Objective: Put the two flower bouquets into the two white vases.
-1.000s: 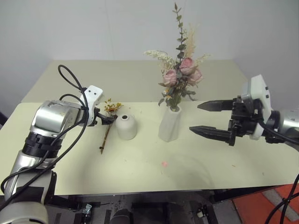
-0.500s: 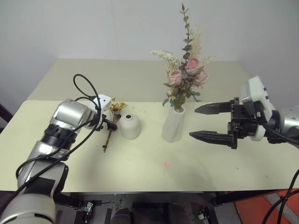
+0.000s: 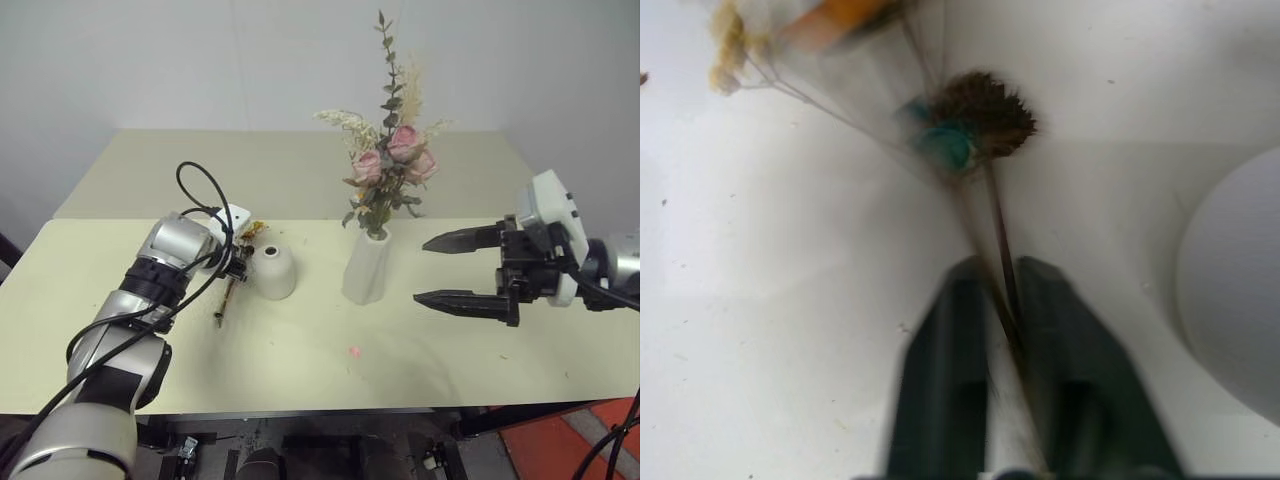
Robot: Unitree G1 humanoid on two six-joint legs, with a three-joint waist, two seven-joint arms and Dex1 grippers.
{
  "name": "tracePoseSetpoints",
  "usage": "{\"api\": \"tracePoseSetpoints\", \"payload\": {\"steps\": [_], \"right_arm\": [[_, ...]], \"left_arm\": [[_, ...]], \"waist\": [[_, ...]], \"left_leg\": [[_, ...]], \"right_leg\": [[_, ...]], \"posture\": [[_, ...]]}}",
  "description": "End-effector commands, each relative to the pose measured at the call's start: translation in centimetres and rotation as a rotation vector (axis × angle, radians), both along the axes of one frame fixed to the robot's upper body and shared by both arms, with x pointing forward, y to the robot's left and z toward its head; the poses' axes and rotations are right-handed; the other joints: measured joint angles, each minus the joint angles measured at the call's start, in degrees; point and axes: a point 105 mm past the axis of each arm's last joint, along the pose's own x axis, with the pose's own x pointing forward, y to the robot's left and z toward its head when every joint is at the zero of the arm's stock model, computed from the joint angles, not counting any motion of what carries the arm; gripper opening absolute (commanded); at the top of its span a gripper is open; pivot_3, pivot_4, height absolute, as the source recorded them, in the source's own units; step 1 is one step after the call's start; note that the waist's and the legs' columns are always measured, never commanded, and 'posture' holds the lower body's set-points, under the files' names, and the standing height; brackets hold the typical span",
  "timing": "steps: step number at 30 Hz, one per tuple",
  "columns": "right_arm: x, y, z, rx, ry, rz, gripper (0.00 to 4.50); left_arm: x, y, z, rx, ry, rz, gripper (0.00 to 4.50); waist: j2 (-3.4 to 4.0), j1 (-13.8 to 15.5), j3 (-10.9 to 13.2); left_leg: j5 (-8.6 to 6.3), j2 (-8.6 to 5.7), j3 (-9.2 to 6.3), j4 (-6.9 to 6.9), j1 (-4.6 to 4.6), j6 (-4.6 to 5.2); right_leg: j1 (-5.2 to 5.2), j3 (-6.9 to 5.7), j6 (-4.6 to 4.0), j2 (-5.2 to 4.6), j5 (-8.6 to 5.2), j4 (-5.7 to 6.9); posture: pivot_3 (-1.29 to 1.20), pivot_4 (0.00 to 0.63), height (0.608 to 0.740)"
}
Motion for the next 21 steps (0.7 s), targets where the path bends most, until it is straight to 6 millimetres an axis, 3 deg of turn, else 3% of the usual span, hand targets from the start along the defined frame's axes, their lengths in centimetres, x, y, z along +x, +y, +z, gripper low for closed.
{"api": "tracePoseSetpoints", "payload": {"steps": [1,7,9,12,16,18,21], "right_arm": [[-0.3,-0.4,1.2,-0.003,-0.044,-0.001,4.5],[0.2,-0.5,0.2,0.023,-0.024,-0.034,4.5],[0.6,-0.6,-0.2,0.045,-0.027,-0.056,4.5],[0.8,-0.6,-0.2,0.072,-0.034,-0.065,4.5],[0.5,-0.5,0.0,0.111,-0.018,-0.046,4.5],[0.3,-0.5,-0.1,0.109,-0.014,-0.037,4.5],[0.1,-0.5,-0.1,0.108,-0.017,-0.034,4.5]], "left_arm": [[-0.4,2.0,0.2,0.0,-0.016,0.078,0.02],[-0.3,3.0,3.9,-0.186,-0.292,0.094,0.02],[-0.7,3.1,8.2,-0.345,-0.549,0.031,0.02],[-2.0,3.1,12.4,-0.512,-0.767,-0.04,0.02],[-5.8,0.8,17.0,-0.823,-0.962,-0.336,0.02],[-7.6,-0.2,17.6,-0.92,-0.962,-0.495,0.02],[-8.0,-1.5,16.8,-0.945,-0.893,-0.606,0.02]], "waist": [[0.0,-0.06,0.0],[0.0,0.18,0.0],[-0.02,0.37,0.01],[-0.02,0.56,0.0],[-0.02,0.94,0.0],[-0.02,0.95,0.0],[-0.02,0.86,0.0]], "left_leg": [[0.0,0.01,0.0,0.0,0.0,0.0],[0.0,0.03,-0.01,0.0,-0.02,0.0],[0.0,0.03,-0.01,0.0,-0.03,0.0],[0.0,0.04,-0.03,0.02,-0.11,-0.01],[0.0,0.01,-0.02,0.03,-0.1,-0.01],[0.0,0.0,-0.01,0.04,-0.08,-0.01],[0.0,0.0,0.02,0.03,0.05,-0.01]], "right_leg": [[0.0,0.0,0.0,0.0,0.0,0.0],[-0.05,-0.01,-0.01,-0.02,0.0,0.02],[-0.04,-0.02,-0.01,-0.03,0.01,0.01],[-0.08,-0.06,-0.02,-0.07,0.02,0.0],[-0.04,-0.07,-0.02,-0.09,0.02,-0.02],[-0.01,-0.07,-0.01,-0.09,0.03,-0.04],[0.07,-0.05,-0.01,-0.06,0.02,-0.02]], "posture": [[0.0,0.15,0.74],[0.0,0.15,0.74],[0.0,0.15,0.74],[0.0,0.15,0.74],[0.0,0.15,0.74],[0.0,0.15,0.74],[0.0,0.15,0.74]]}}
